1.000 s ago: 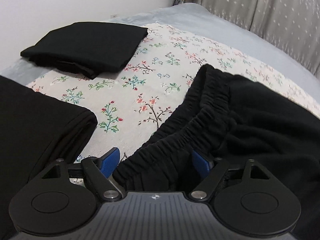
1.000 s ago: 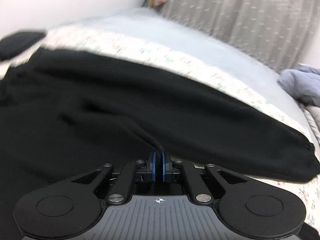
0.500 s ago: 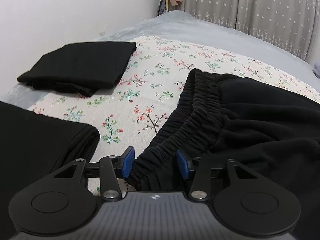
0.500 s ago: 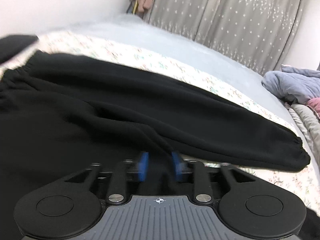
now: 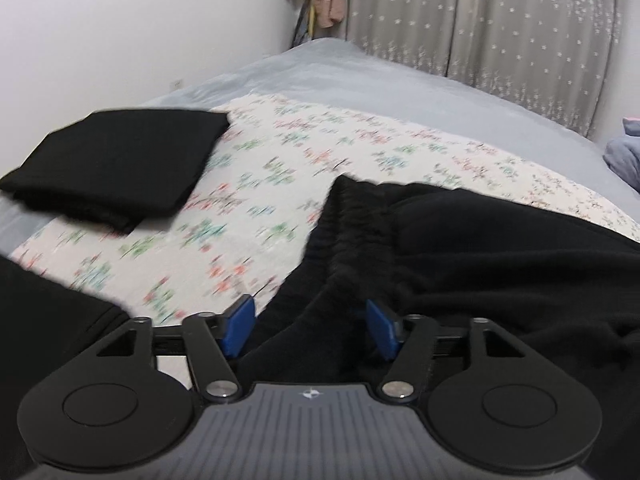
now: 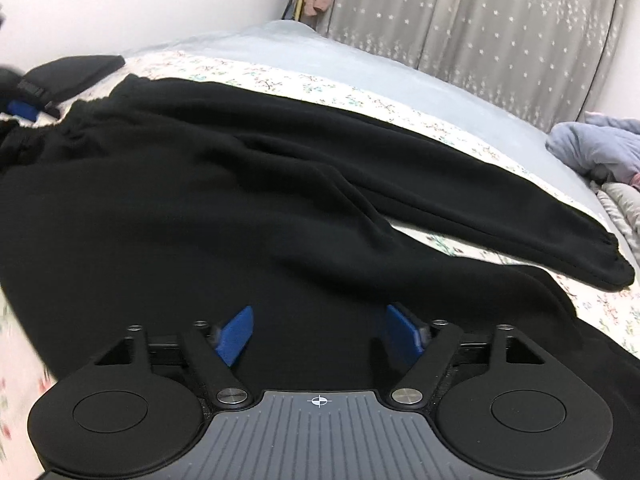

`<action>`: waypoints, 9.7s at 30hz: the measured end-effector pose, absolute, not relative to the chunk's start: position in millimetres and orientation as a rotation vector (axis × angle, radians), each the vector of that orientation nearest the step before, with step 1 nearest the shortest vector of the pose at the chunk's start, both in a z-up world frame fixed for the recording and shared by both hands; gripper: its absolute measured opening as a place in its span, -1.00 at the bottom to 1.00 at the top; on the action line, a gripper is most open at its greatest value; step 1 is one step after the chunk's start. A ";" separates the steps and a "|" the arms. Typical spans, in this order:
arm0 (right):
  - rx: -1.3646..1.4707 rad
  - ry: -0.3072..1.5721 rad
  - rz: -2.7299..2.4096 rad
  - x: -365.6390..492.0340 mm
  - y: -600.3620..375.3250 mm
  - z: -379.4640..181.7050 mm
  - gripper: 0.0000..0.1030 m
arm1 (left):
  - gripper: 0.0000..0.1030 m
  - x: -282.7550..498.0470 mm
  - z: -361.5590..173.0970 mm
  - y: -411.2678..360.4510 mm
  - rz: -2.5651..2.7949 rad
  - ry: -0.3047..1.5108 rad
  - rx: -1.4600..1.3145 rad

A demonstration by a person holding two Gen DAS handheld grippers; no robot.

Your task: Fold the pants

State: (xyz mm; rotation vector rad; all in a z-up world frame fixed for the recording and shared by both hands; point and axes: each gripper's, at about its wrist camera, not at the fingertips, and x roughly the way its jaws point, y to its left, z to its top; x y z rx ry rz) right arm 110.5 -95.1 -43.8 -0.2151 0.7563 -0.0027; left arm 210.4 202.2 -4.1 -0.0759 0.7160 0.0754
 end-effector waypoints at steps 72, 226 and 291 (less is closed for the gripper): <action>-0.019 0.664 0.043 82.7 -128.0 -64.5 0.74 | 0.78 233.5 2.5 162.6 0.168 0.704 0.042; -0.434 0.583 0.324 21.0 -45.3 -17.4 -1.00 | -0.19 162.9 -25.9 276.6 0.081 0.879 -0.521; 0.232 0.591 -0.520 2.4 -434.9 23.4 0.13 | 0.86 202.4 54.4 70.1 -0.257 0.616 -0.039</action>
